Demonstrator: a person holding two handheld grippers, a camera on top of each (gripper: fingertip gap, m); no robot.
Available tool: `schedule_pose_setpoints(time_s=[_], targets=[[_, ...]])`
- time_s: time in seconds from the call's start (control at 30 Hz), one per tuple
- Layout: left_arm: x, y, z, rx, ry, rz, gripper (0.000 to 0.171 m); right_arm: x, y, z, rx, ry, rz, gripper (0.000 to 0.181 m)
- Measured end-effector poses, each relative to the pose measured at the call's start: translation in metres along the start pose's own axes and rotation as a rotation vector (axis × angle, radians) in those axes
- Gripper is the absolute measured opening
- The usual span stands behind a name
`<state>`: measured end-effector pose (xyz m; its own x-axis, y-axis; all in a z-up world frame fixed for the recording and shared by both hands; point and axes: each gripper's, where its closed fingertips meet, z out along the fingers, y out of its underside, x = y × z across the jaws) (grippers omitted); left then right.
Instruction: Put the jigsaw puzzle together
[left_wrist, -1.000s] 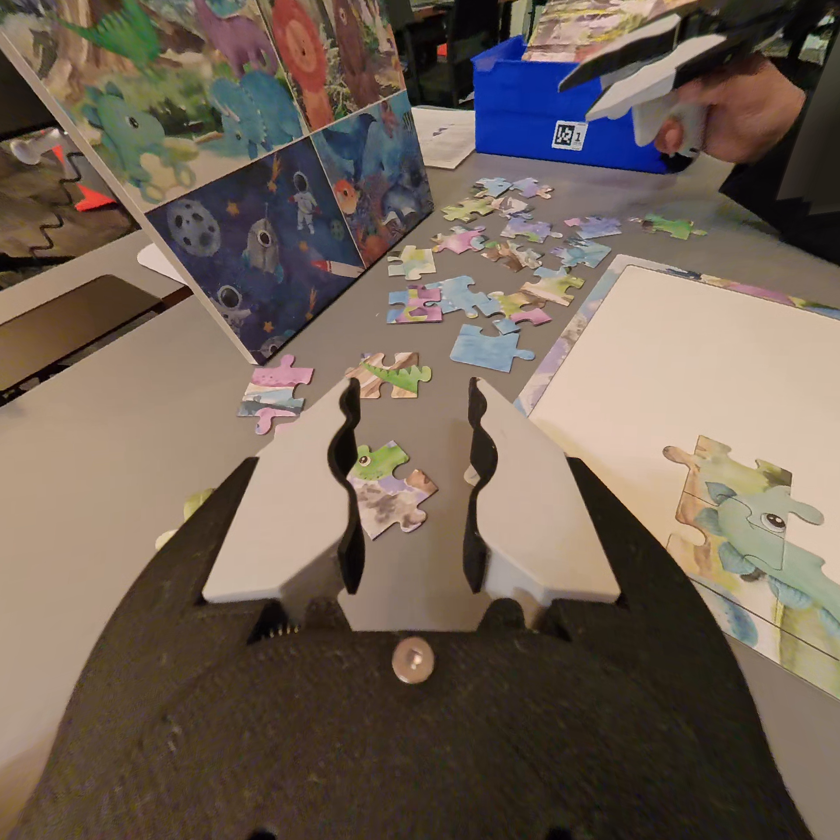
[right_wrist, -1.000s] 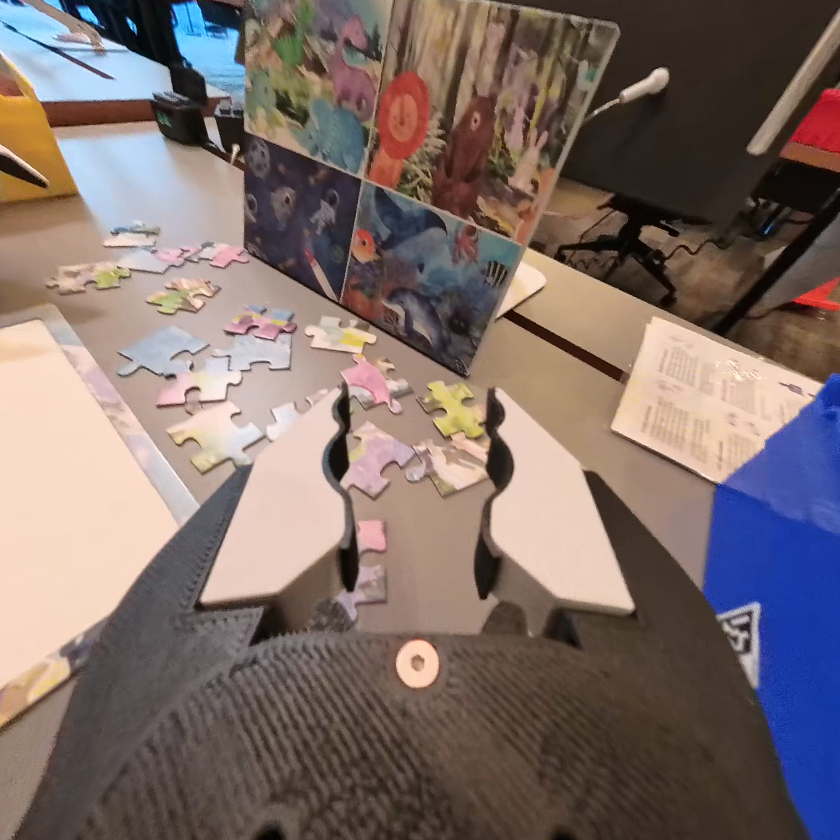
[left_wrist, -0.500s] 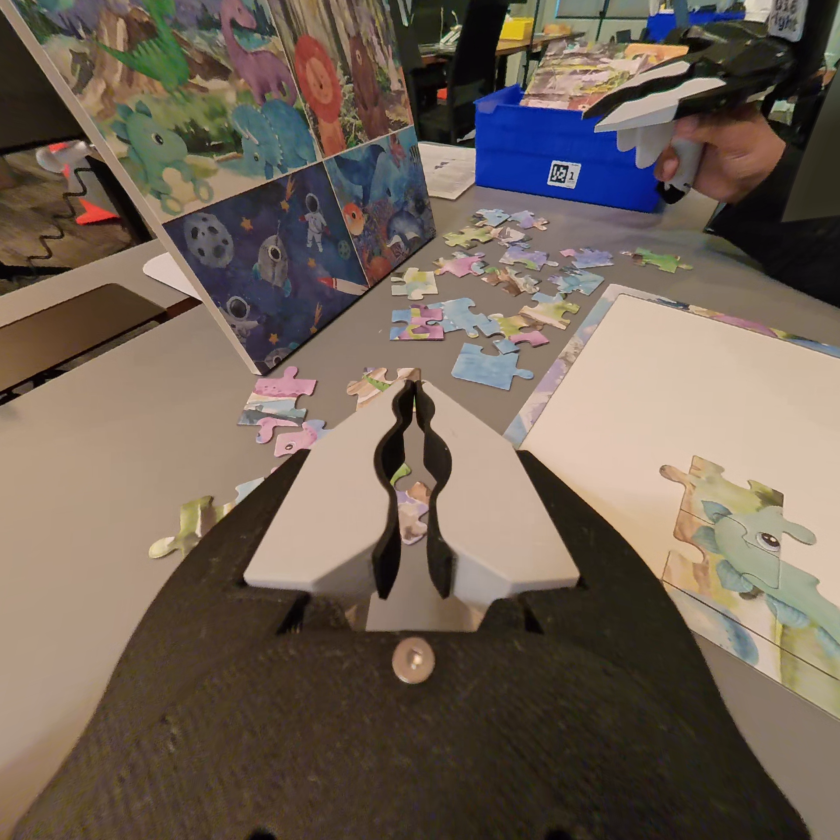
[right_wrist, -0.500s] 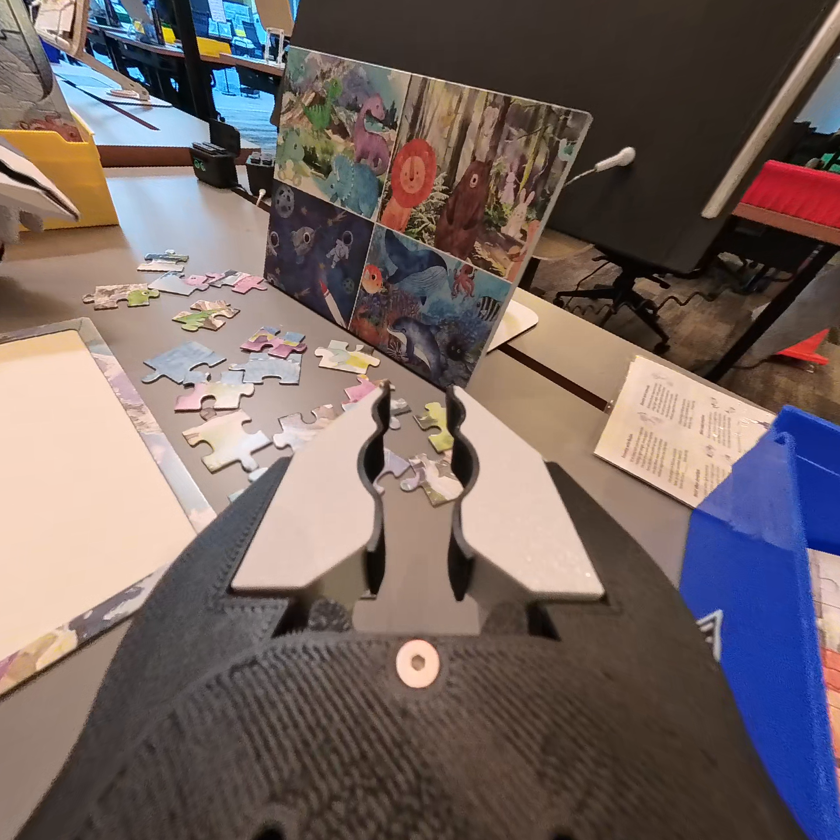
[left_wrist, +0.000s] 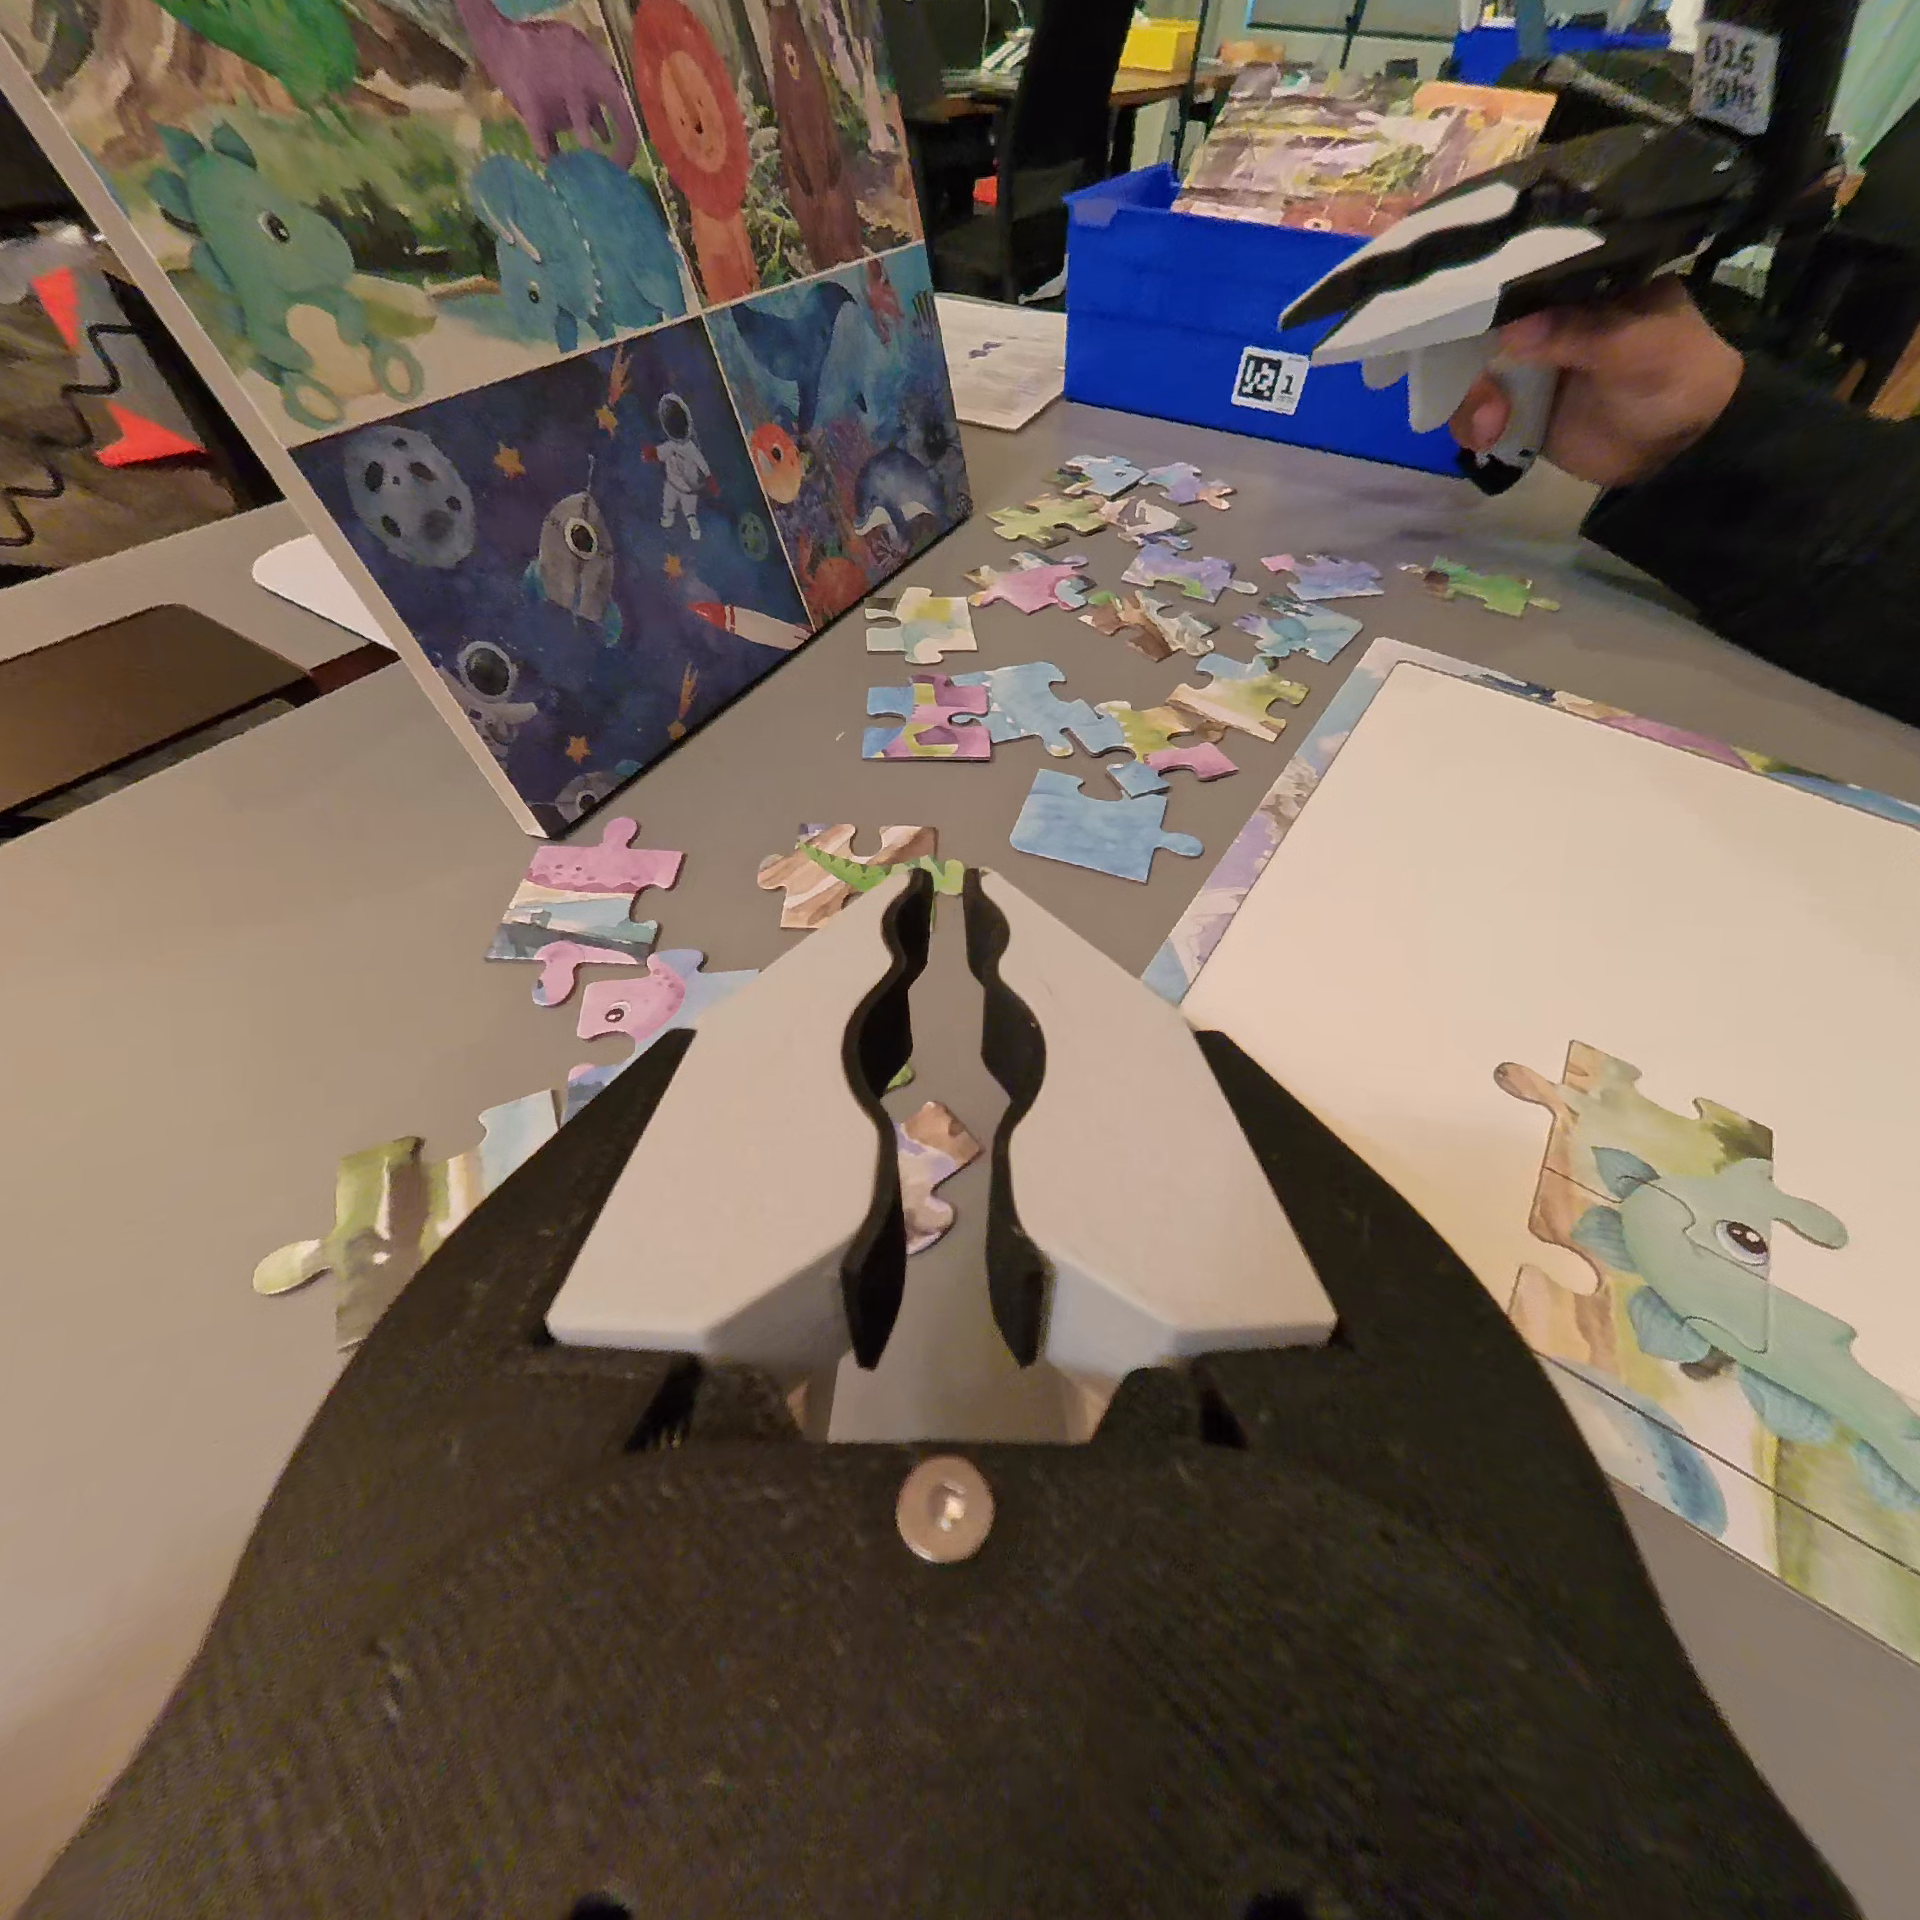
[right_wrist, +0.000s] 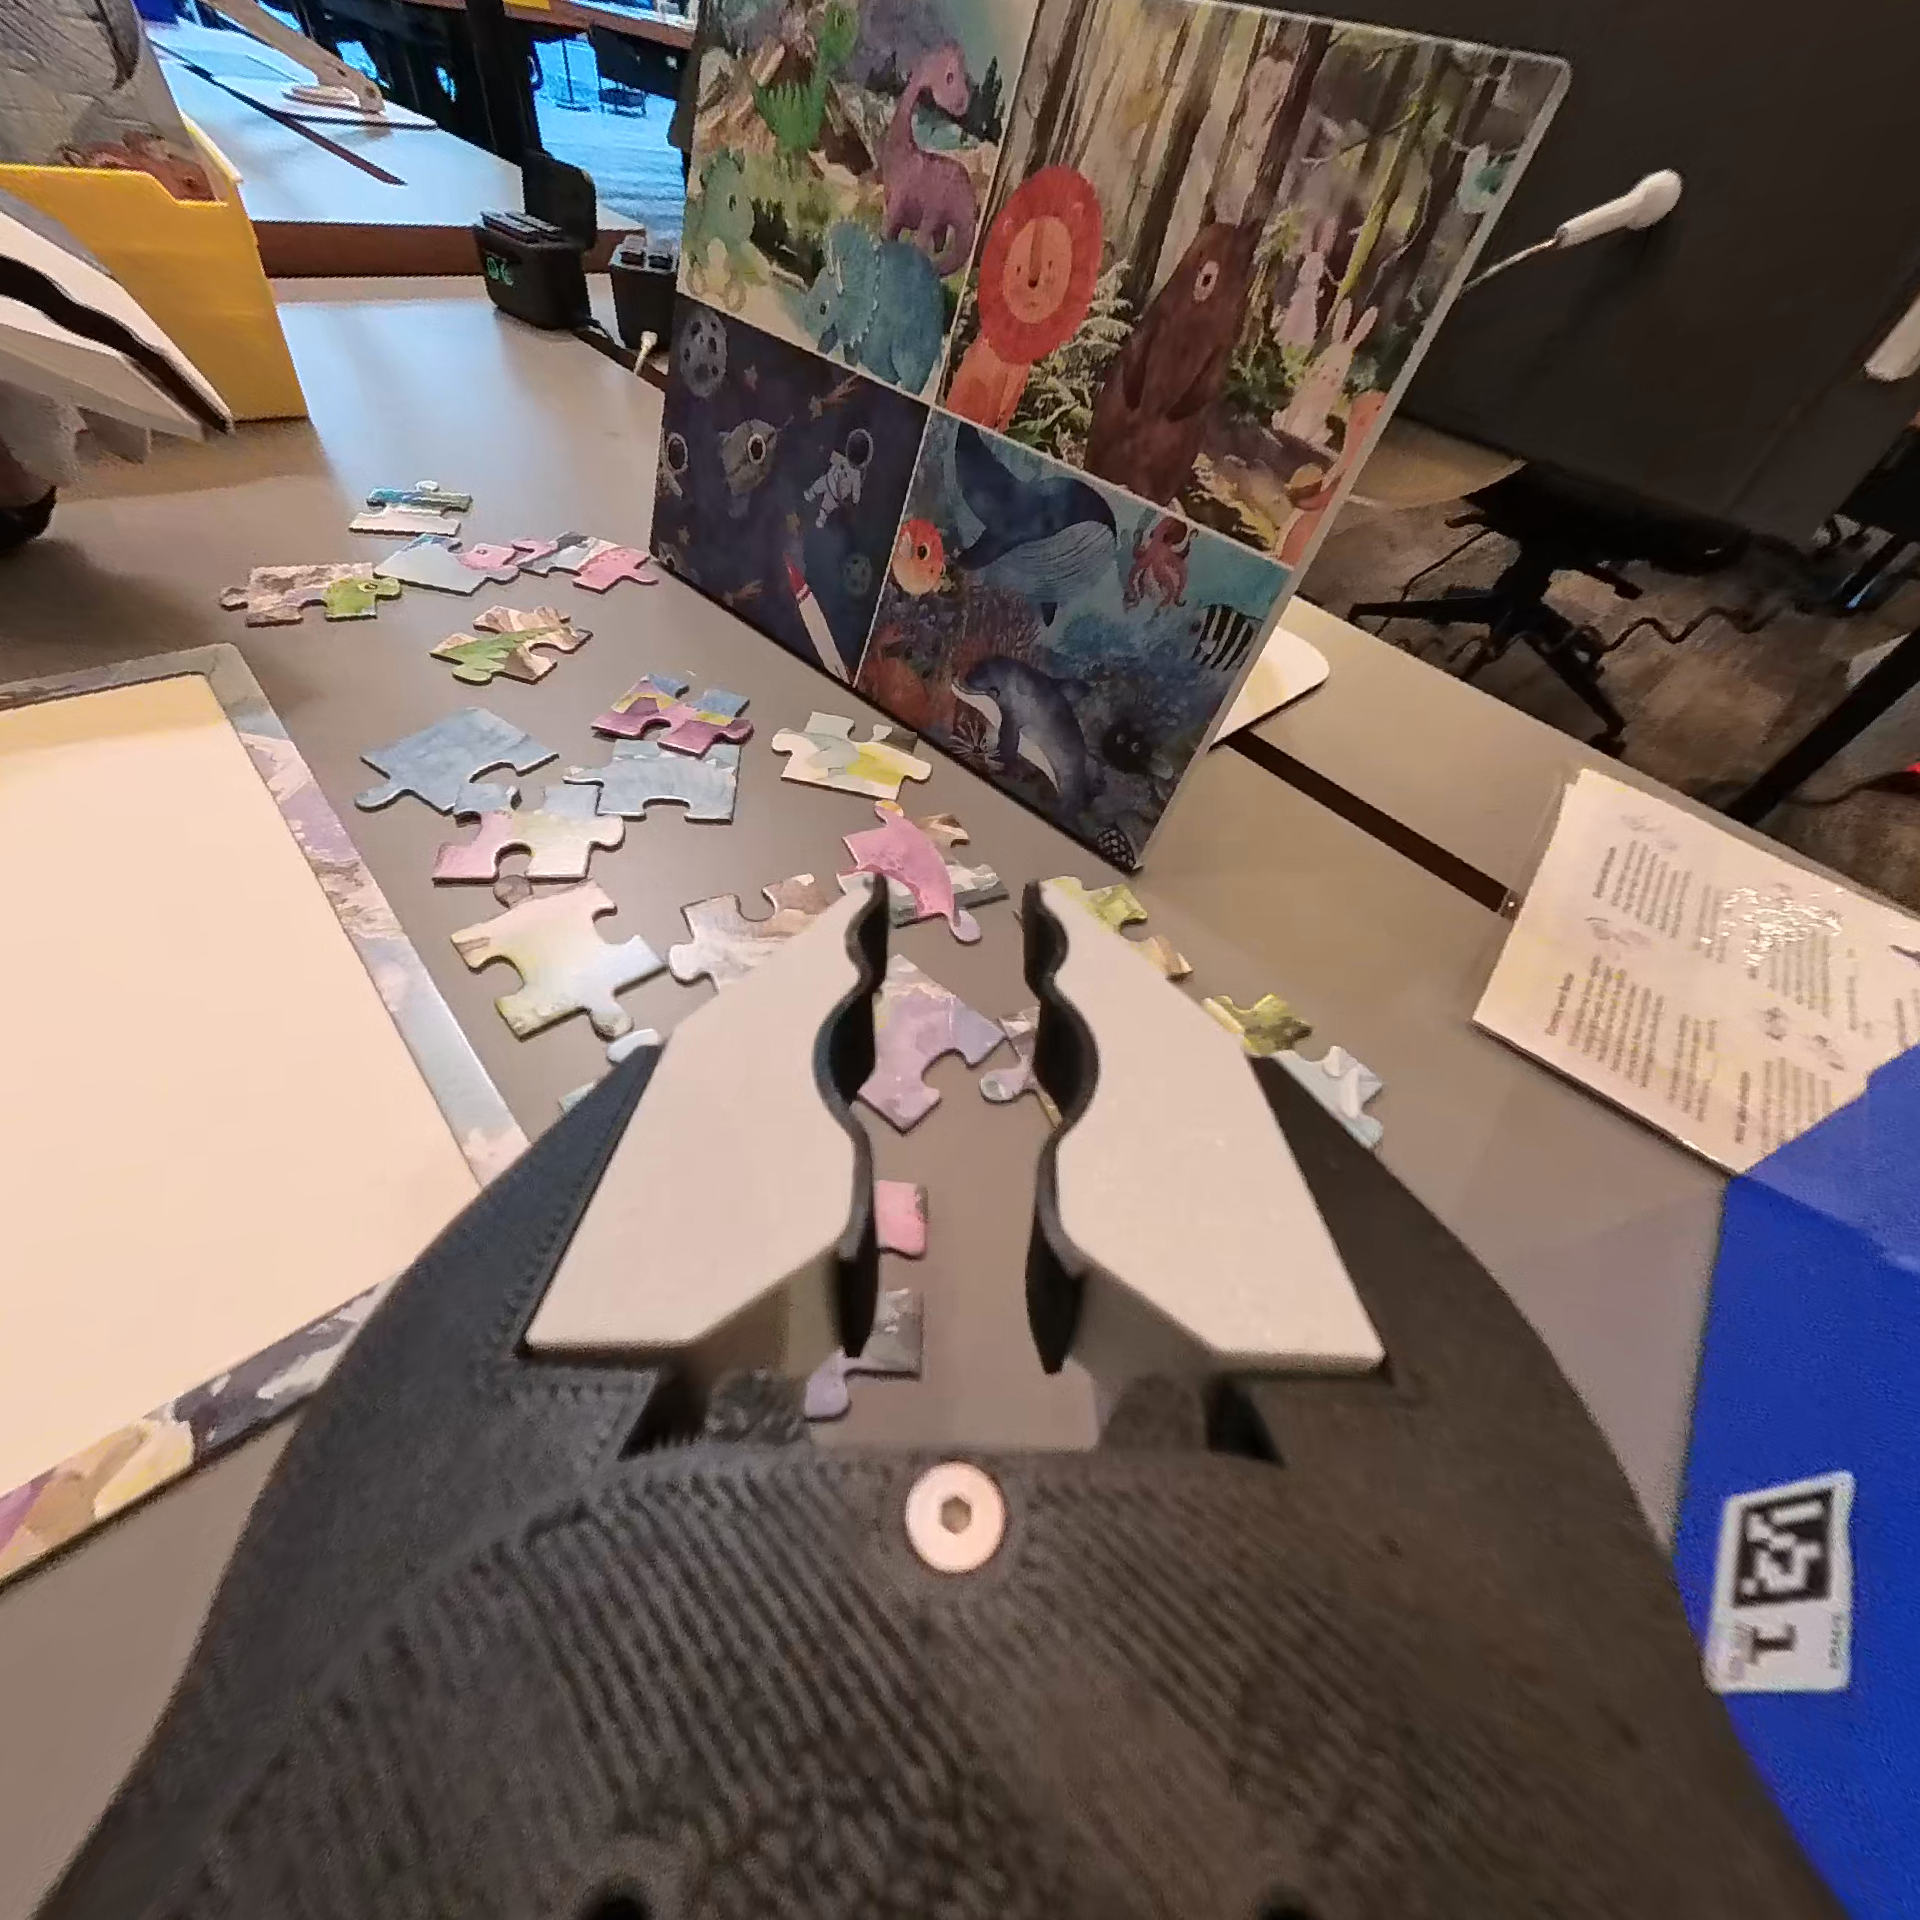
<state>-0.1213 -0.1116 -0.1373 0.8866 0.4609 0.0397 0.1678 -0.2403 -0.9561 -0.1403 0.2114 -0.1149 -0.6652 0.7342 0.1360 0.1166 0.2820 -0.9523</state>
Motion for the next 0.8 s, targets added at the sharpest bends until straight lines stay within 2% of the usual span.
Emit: schedule_pose_setpoints(time_s=[0.17,0.3,0.5,0.8], targets=[[0.002,0.001,0.001,-0.012,-0.013,0.036,0.004,-0.004,-0.005,0.000,0.009,0.010,-0.028,0.023],[0.002,0.002,0.002,-0.016,-0.010,0.023,0.005,0.003,-0.010,-0.005,0.025,0.052,-0.049,0.011],[0.002,0.003,0.002,-0.020,-0.015,0.030,0.005,0.007,-0.024,-0.015,0.089,0.063,-0.013,0.012],[0.000,0.002,0.002,-0.013,-0.016,0.014,0.006,0.012,-0.015,-0.009,0.061,0.075,0.029,0.016]])
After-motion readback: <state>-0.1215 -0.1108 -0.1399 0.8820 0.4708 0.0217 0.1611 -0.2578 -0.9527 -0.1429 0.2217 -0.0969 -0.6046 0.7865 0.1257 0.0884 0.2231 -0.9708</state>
